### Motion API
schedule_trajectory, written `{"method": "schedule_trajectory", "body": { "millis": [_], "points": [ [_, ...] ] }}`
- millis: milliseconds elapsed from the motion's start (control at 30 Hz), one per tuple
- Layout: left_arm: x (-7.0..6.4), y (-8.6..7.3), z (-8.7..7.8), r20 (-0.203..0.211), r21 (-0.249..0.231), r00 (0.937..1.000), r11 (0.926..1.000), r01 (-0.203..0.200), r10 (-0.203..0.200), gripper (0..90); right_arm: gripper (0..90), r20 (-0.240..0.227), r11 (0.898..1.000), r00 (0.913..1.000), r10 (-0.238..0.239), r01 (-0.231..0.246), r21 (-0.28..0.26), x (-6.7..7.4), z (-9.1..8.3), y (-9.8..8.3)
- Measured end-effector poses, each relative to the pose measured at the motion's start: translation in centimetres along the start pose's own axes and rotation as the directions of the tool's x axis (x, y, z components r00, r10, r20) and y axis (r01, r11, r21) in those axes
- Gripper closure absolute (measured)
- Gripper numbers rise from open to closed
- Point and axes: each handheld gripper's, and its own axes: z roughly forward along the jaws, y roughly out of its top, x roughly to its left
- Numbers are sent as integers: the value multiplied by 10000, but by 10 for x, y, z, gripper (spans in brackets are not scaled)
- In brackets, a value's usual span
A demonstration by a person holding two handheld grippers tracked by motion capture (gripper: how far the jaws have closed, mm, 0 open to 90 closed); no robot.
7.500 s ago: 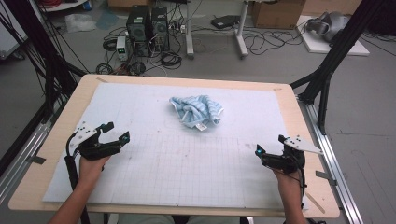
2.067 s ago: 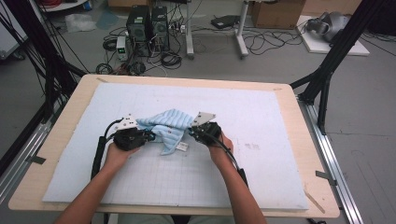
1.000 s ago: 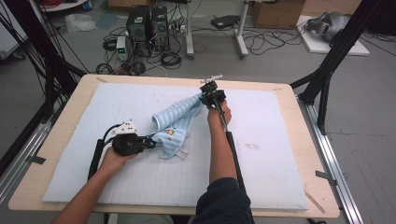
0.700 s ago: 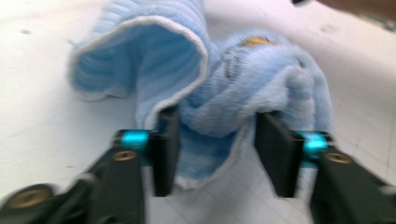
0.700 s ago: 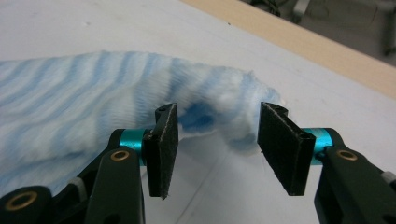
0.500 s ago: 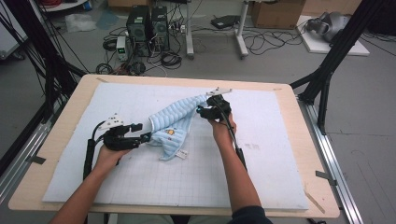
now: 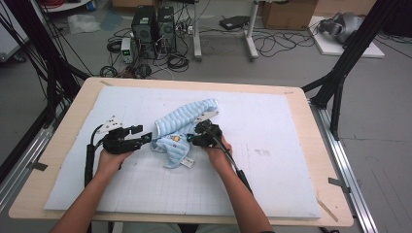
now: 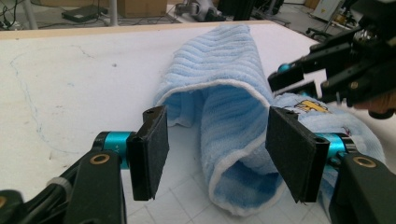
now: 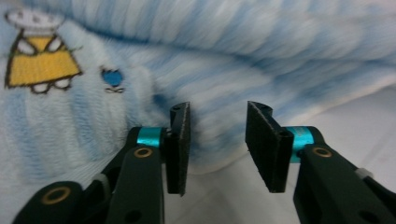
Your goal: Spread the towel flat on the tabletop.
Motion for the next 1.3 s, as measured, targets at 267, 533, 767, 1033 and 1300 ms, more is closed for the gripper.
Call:
{"method": "schedule_trajectory", "body": {
  "millis": [267, 533, 767, 1033, 1300],
  "points": [
    [1, -1, 1, -126, 112, 9999, 9999, 31, -30, 418, 866, -187, 9996, 9994, -291, 292, 58, 5, -16, -11],
    [-5, -1, 5, -66, 260, 9999, 9996, -94, 96, 425, 865, 693, 9978, 9968, 394, -356, -553, -20, -67, -38],
    [-11, -1, 9, 103, 343, 9999, 9993, -134, 131, 427, 865, 1911, 9938, 9777, 870, -718, -851, -39, -95, -52],
    [-16, 0, 11, 302, 306, 9994, 9994, -150, 140, 429, 852, 3488, 9972, 9353, 599, -715, 205, -49, -94, -66],
    [-27, 7, 33, 557, 638, 9979, 9973, -377, 341, 410, 589, 2757, 9784, 9423, 1899, -1583, -1329, -54, -125, -87]
  ]
}}
